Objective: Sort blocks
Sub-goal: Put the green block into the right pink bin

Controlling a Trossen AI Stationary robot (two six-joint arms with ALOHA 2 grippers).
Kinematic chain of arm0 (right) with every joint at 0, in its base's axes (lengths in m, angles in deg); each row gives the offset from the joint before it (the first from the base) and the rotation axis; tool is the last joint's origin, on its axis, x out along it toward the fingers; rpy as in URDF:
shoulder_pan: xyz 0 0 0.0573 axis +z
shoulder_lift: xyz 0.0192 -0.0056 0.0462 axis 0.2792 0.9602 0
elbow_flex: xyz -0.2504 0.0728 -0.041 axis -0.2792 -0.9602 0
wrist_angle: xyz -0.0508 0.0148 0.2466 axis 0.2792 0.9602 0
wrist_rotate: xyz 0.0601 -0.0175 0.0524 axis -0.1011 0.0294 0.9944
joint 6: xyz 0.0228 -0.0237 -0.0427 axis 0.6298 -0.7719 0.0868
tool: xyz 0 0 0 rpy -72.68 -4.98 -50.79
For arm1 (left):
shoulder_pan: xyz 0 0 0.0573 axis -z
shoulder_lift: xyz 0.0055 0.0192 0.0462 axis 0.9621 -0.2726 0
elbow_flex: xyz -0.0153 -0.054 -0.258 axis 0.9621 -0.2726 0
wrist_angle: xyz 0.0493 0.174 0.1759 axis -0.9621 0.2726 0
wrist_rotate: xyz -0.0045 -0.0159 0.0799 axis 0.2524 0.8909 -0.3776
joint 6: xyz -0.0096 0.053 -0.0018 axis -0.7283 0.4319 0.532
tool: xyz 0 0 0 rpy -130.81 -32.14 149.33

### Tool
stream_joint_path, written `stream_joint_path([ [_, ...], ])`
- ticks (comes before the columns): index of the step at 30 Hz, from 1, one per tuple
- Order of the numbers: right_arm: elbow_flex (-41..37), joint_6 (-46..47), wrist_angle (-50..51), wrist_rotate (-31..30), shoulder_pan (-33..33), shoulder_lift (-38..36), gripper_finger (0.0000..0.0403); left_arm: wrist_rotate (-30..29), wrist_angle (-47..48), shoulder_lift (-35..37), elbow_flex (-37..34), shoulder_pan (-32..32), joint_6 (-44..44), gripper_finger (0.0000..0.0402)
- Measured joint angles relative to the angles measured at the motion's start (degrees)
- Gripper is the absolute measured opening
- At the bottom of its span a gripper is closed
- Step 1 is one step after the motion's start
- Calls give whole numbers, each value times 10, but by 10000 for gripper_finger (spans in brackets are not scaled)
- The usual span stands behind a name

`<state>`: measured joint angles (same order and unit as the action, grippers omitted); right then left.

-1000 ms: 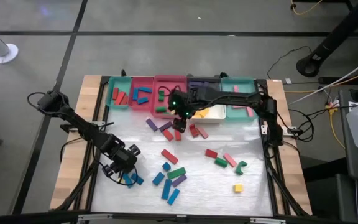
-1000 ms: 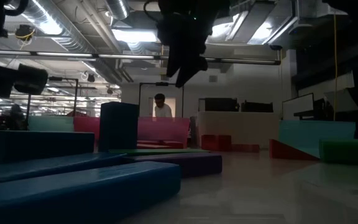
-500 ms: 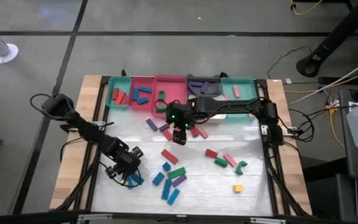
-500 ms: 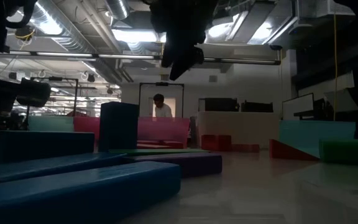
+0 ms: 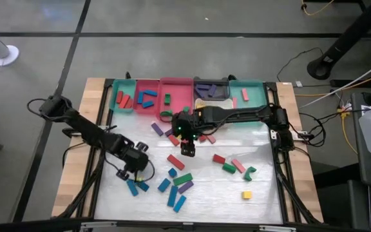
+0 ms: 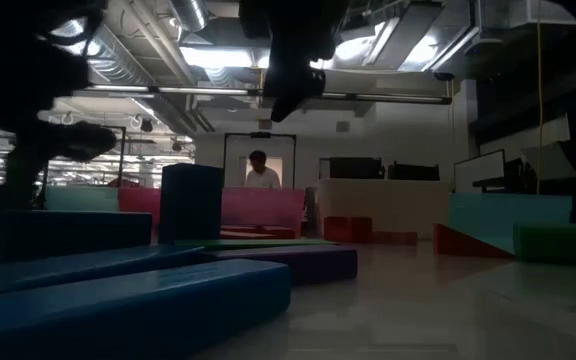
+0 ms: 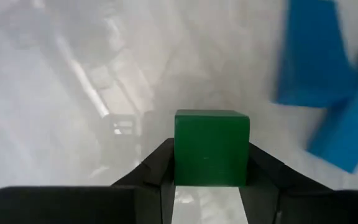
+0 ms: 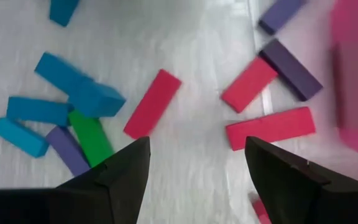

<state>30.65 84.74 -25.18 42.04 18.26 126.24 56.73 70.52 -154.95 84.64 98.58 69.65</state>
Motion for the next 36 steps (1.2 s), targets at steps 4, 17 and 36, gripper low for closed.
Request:
stream_joint_path([
  [4,0,-14,0,-22,16,0,264,-36,-4,33,0,-58,3,116],
  [17,0,-15,-1,-72,56,0,264,-149,-212,131,0,-302,198,119],
  [36,-26,-15,-82,-71,82,-1,264,-115,-421,16,1,-510,209,183],
])
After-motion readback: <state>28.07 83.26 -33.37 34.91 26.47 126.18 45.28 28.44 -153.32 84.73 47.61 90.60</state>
